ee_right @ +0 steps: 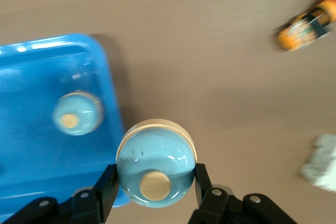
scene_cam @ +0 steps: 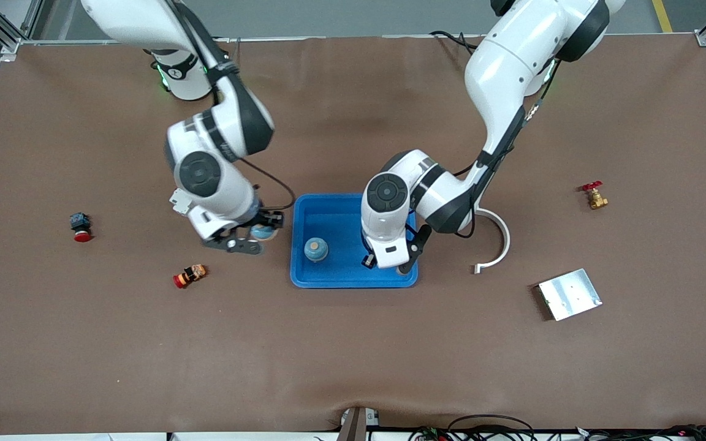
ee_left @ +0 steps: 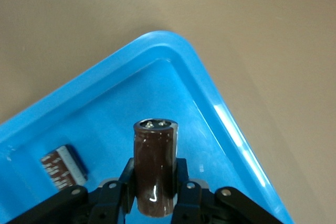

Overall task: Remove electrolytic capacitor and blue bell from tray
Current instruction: 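Lift the bell with the right gripper while the left gripper carries the capacitor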

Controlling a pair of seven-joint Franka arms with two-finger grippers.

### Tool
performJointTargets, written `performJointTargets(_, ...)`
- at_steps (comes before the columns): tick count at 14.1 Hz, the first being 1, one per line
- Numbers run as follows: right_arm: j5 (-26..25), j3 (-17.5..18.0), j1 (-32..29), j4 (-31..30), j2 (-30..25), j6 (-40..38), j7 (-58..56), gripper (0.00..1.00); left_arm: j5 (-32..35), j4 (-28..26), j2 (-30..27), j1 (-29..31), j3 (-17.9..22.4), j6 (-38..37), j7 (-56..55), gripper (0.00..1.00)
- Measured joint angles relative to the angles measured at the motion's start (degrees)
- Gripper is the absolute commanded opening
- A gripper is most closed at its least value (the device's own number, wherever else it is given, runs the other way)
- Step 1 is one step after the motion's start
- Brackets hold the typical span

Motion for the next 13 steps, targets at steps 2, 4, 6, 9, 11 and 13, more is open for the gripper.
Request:
performJointTargets(2, 0.0, -0.2, -5.0, 0.0, -0.8, -3.5, -7.7, 0.00, -0.1, -0.5, -2.1, 0.9, -0.1, -0.9, 6.5, 0.00)
performJointTargets(4, -0.1, -0.4, -11.2, 0.0, -1.5, -6.7, -16.1, 0.00, -0.5, -1.0, -3.8, 3.1, -1.3, -3.1, 16.0, 0.00)
performJointTargets(6, -1.6, -0.6, -18.2, -0.6, -2.1, -8.3, -25.8, 0.00, -0.6, -1.6, -5.5, 6.2, -3.1, -7.3, 26.7, 0.00)
performJointTargets(9, -5.1, -0.7, -27.1, -3.2, -2.3, -8.1, -36.7, 0.00, -0.6, -7.0, -9.8, 9.7, -4.0, -9.0, 42.0, 0.00)
performJointTargets(11, -7.3, -0.7, -30.9, -5.5, -2.4, -5.7, -41.0, 0.00, -0.6, -12.1, -13.6, 13.3, -4.9, -8.7, 50.3, 0.00)
performJointTargets(13, -8.8, -0.7, -35.8, -9.1, -2.4, -0.9, -46.7, 0.00, -0.6, -18.8, -17.6, 16.7, -5.9, -5.2, 56.4, 0.00)
